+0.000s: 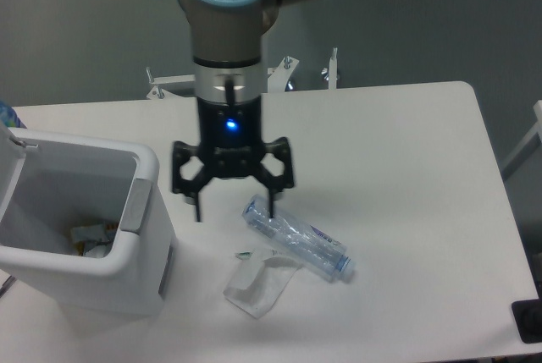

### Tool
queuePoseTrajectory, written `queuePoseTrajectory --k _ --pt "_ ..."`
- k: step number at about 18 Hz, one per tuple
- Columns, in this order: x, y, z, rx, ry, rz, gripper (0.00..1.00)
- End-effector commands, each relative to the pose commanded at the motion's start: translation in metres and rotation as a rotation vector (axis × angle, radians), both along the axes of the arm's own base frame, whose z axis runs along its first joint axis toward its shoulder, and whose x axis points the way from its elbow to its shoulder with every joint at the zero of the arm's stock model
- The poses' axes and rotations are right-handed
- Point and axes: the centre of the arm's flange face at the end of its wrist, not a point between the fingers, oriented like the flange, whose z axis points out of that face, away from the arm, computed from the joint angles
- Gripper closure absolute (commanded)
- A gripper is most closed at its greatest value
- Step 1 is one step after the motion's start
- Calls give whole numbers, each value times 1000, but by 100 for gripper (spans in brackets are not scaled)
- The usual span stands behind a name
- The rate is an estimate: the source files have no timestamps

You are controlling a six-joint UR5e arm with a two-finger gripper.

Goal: Open the trash can

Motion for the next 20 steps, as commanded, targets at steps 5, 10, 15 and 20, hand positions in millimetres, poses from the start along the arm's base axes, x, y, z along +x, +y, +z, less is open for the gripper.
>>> queuePoseTrajectory --k 5,10,15,20 --pt "-104 -60 -53 -149 13 14 0" --pt "-159 -107 -95 -273 19 -108 0" --pt "-160 -110 -124 -373 38 -316 0" --pt "-159 -118 -133 -393 29 -345 0"
